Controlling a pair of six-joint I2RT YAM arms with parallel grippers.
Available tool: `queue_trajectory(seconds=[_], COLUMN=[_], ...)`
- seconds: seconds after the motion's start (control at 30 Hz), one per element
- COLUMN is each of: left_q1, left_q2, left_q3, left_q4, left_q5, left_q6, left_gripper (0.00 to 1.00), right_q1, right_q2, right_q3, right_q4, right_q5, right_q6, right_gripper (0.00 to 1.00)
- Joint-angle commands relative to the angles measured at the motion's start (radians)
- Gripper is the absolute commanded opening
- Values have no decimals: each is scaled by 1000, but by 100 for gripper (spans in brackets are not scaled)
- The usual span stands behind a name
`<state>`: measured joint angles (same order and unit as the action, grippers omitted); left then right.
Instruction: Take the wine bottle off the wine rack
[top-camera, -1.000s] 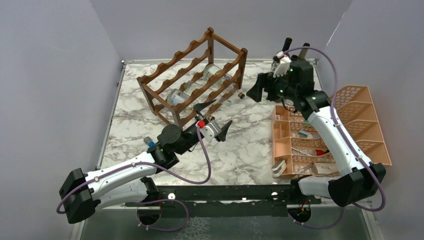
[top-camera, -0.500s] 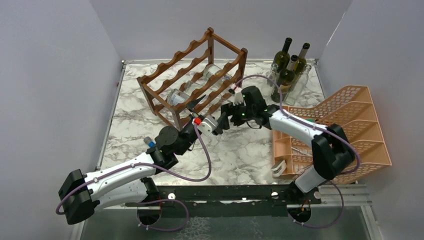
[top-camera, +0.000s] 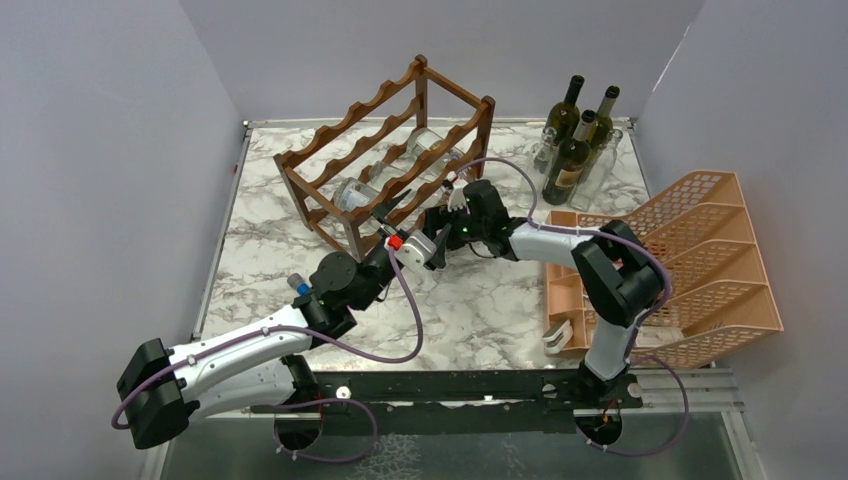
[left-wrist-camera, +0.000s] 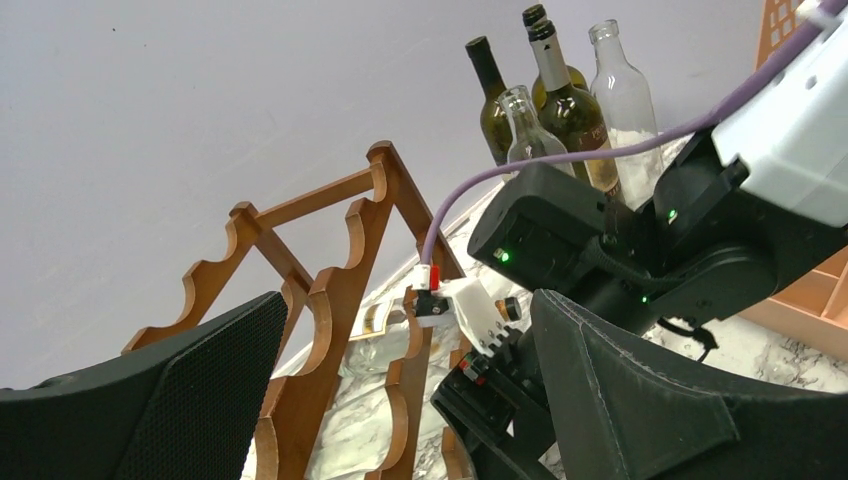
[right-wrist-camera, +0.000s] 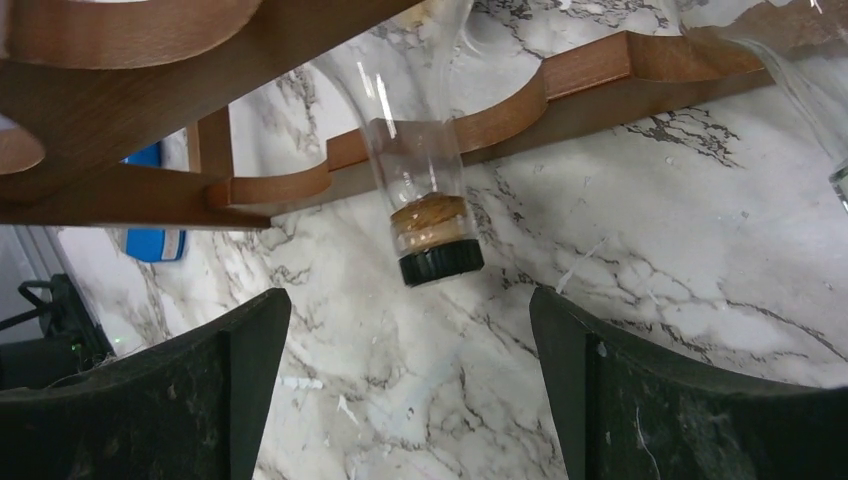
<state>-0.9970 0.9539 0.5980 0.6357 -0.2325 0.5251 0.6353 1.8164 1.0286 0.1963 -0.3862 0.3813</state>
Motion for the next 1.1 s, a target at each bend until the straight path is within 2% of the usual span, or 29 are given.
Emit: queue_trajectory(seconds=[0.0,0.13,0.43,1.07], left_q1=[-2,-2,-2,-3], left_q2=[-13,-19,-28,-42], left_q3=[-7,-9,-9,-10], left_q4=[34,35,35,34], left_q5=[-13,-8,-13,-12], left_q6=[7,13,18,24], left_gripper=[98,98,98,98], right_q1=[-1,-3,-3,-3], right_q2=[63,101,201,258], right_q3=[27,17,39,87], right_q4=[109,195,354,379], right_q5=[38,38,-26,-68], right_q6=[32,47,101,138], right_gripper=[91,89,70,46])
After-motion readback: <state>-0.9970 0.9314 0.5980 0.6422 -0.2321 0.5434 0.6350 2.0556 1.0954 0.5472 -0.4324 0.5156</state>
